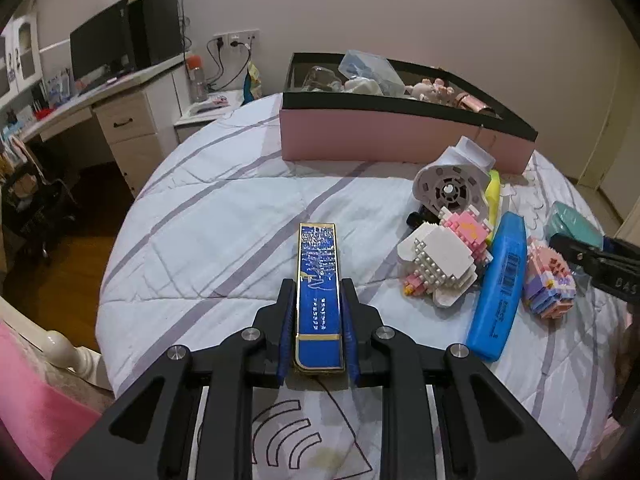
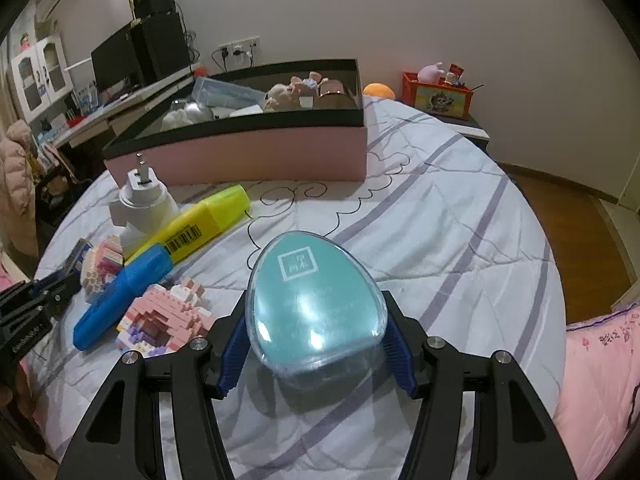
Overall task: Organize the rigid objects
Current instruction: 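Lift both held items and carry them over the pink box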
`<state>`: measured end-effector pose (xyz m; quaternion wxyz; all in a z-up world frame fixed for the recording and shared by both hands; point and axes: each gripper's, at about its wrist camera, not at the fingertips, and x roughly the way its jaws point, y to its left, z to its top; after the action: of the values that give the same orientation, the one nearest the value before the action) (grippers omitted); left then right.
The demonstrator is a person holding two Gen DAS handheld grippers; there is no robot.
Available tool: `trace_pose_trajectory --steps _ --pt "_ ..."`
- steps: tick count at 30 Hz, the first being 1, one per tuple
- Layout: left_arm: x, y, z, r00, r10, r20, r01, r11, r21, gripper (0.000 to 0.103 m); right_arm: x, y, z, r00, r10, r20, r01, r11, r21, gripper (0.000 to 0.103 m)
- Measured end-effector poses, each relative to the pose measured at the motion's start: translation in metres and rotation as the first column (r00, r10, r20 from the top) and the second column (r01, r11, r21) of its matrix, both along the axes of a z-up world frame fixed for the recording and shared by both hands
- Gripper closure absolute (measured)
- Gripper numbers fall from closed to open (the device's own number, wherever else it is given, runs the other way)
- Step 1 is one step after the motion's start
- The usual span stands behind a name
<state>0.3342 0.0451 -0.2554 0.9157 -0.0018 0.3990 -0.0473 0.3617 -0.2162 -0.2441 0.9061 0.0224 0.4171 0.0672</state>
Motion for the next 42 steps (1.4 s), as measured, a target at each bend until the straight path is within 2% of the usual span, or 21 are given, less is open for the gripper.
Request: trace_pose_trajectory --steps 8,16,24,26,35,42 --pt "-0.004 0.002 0.004 1.0 -0.012 0.019 0.012 0.999 -0.03 0.082 -0.005 -0.001 0.003 0.999 0.009 0.038 -0.01 1.0 0.027 0.044" --pt "-0.023 0.001 0.033 0.994 -0.008 0.109 0.014 0.998 -0.058 0.082 -0.034 0.011 0.033 0.986 0.023 0.164 -0.034 0.998 0.061 0.044" --pt "-0.049 -0.015 0.083 0.965 -0.015 0.26 0.026 0.999 -0.037 0.082 -0.065 0.04 0.08 0.945 0.07 0.319 -0.095 0.993 0.065 0.044" --pt "-0.05 -0.023 0.091 0.962 -0.037 0.27 0.043 0.999 -0.019 0.082 -0.07 0.045 0.087 0.936 0.076 0.345 -0.103 0.993 0.06 0.044" --pt "-0.063 -0.044 0.124 0.935 -0.071 0.347 0.079 0.997 -0.008 0.082 -0.081 0.05 0.112 0.913 0.063 0.403 -0.097 0.993 0.065 0.044" --pt "-0.067 -0.056 0.146 0.91 -0.07 0.41 0.064 0.998 0.029 0.082 -0.082 0.052 0.131 0.89 0.049 0.453 -0.082 0.995 0.054 0.044"
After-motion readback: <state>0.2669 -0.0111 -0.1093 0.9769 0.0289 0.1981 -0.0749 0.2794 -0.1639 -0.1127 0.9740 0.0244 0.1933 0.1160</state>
